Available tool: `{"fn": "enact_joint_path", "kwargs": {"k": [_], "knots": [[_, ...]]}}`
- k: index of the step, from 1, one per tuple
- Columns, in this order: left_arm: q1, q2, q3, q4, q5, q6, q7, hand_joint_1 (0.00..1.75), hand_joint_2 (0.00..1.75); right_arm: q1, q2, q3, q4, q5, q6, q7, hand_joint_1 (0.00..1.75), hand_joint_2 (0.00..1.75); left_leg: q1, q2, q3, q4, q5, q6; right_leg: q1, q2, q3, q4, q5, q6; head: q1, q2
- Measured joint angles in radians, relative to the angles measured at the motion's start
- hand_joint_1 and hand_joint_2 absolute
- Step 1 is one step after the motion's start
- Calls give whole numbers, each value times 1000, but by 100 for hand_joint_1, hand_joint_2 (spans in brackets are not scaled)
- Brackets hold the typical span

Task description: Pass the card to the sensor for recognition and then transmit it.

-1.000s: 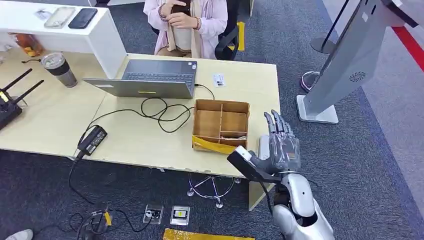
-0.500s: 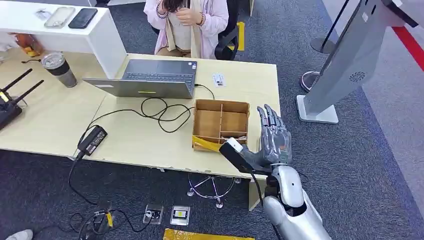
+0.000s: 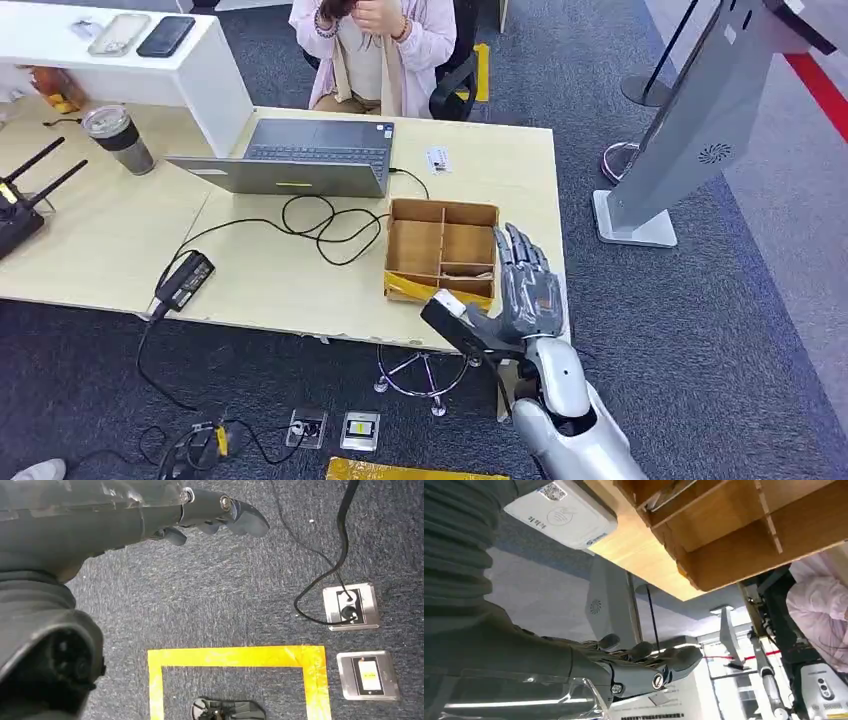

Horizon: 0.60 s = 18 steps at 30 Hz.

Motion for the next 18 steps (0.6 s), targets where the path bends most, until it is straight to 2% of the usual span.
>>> {"fn": "enact_joint_path", "kwargs": {"k": [9, 18], "knots": [[11, 10, 23, -22, -58, -20, 4, 0, 0, 3, -1, 25, 29, 32, -2, 17, 0, 175, 0, 0, 0, 0, 0, 0, 0, 0, 0, 0, 0, 0, 0, 0], [19, 13, 58, -37, -103, -36, 11, 0, 0, -24, -1, 32, 108, 158, -28, 6, 0, 175, 0, 0, 0, 0, 0, 0, 0, 0, 0, 0, 0, 0, 0, 0]]}}
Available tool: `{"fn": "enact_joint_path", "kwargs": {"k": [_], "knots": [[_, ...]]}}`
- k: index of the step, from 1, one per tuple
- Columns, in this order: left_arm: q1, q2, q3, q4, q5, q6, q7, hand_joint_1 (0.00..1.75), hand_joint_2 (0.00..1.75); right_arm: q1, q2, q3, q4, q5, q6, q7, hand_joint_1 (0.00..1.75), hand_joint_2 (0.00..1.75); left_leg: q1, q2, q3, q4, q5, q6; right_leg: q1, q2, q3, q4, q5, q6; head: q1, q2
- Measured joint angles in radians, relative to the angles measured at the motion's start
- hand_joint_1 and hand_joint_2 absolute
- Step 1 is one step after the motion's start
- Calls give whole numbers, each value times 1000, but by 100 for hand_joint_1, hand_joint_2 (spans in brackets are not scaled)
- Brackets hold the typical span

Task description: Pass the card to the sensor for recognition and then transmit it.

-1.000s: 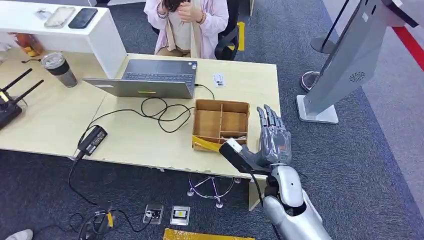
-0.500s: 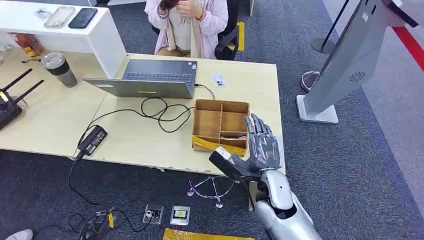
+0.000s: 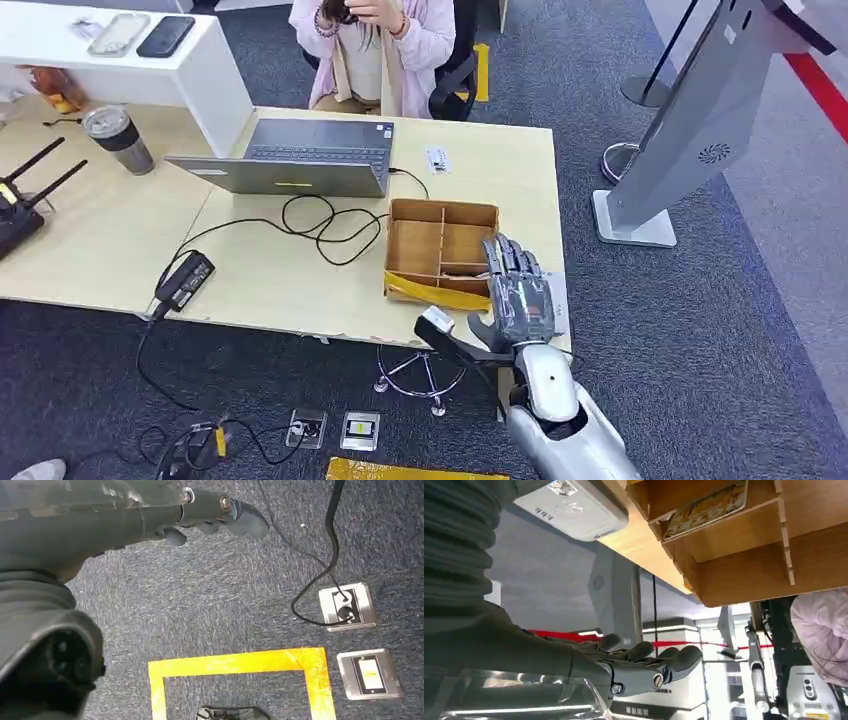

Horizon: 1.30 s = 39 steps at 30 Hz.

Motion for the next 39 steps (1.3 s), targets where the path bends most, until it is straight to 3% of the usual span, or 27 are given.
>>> {"fn": "enact_joint_path", "kwargs": {"k": [8, 19, 39], "knots": [[4, 3, 40, -6, -22, -2, 8, 0, 0, -61, 13, -5, 150, 79, -57, -27, 0, 175, 0, 0, 0, 0, 0, 0, 0, 0, 0, 0, 0, 0, 0, 0], [9, 5, 67, -9, -38, -16, 14, 0, 0, -128, 59, -16, 317, 78, -84, -46, 0, 175, 0, 0, 0, 0, 0, 0, 0, 0, 0, 0, 0, 0, 0, 0], [9, 5, 87, -9, -89, -19, 1, 0, 0, -201, 102, -32, 452, 58, -108, -63, 0, 175, 0, 0, 0, 0, 0, 0, 0, 0, 0, 0, 0, 0, 0, 0]]}}
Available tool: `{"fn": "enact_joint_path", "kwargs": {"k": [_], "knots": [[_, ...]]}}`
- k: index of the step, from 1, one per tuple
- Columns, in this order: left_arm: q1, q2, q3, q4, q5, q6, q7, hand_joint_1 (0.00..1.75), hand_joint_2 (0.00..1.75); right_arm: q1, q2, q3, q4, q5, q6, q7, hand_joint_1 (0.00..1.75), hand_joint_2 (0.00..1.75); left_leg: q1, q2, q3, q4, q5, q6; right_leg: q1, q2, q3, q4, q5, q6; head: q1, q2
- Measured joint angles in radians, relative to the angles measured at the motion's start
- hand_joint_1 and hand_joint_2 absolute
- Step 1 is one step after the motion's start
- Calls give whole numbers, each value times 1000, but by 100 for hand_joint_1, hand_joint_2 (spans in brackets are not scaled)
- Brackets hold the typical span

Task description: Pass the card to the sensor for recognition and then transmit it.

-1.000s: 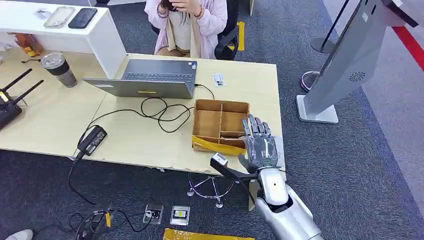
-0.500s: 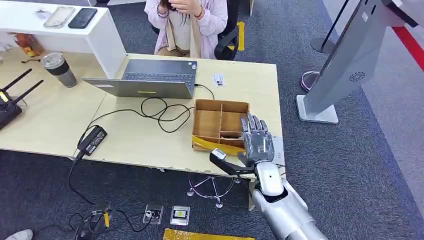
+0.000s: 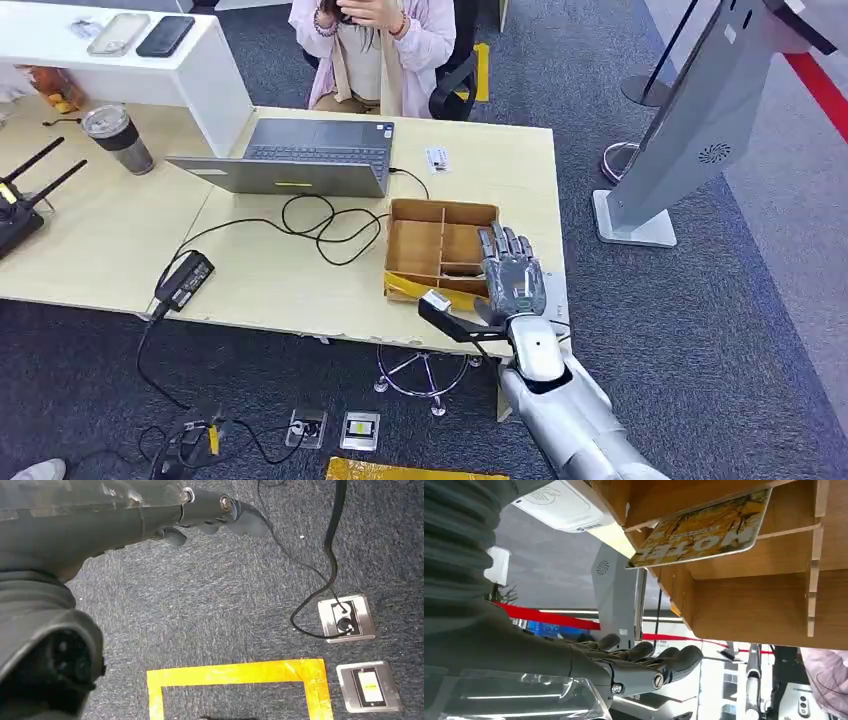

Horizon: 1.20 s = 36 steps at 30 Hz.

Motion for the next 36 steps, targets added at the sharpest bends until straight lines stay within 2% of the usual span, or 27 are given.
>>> {"fn": "enact_joint_path", "kwargs": {"k": [22, 36], "knots": [[-23, -1, 25, 5, -33, -16, -10, 0, 0, -44, 18, -2, 123, -36, -23, -39, 0, 175, 0, 0, 0, 0, 0, 0, 0, 0, 0, 0, 0, 0, 0, 0], [-33, -10, 43, 10, -38, -15, -10, 0, 0, -94, 55, -2, 166, -48, -23, -69, 0, 175, 0, 0, 0, 0, 0, 0, 0, 0, 0, 0, 0, 0, 0, 0]]}}
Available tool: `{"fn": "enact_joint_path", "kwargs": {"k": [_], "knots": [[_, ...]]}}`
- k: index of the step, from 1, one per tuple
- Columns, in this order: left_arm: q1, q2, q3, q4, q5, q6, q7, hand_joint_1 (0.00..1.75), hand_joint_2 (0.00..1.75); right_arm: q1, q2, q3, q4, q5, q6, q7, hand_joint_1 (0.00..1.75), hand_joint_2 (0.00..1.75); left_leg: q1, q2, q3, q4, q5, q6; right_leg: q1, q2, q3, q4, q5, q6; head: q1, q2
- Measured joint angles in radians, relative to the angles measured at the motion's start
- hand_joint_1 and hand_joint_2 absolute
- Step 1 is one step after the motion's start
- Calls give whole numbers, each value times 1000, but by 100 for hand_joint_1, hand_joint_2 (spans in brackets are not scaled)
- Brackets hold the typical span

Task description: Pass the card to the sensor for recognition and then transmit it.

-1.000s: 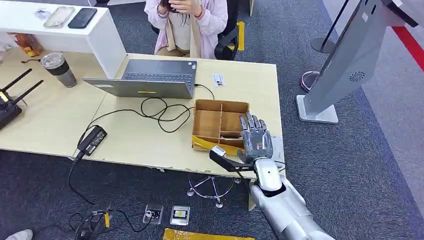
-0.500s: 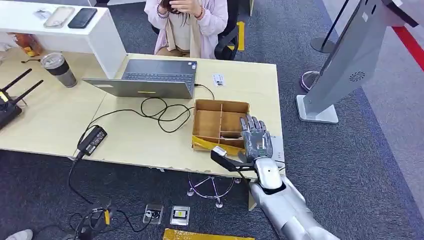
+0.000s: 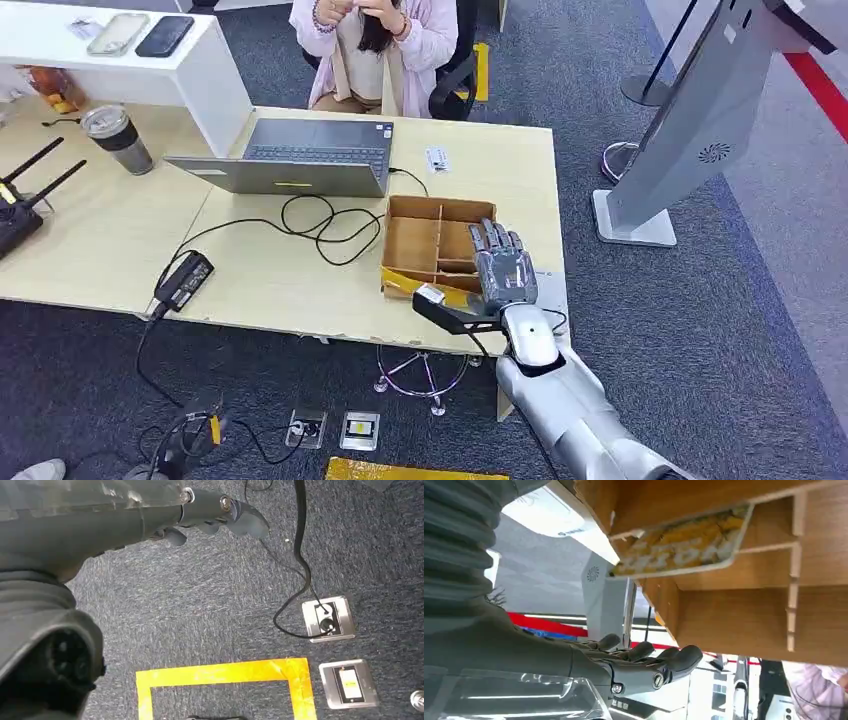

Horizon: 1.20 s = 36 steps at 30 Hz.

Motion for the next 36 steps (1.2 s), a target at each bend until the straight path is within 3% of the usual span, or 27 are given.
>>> {"fn": "enact_joint_path", "kwargs": {"k": [36], "knots": [[-11, -13, 34, 27, 0, 19, -12, 0, 0, -32, 55, 2, 33, -5, 66, -40, 0, 175, 0, 0, 0, 0, 0, 0, 0, 0, 0, 0, 0, 0, 0, 0]]}}
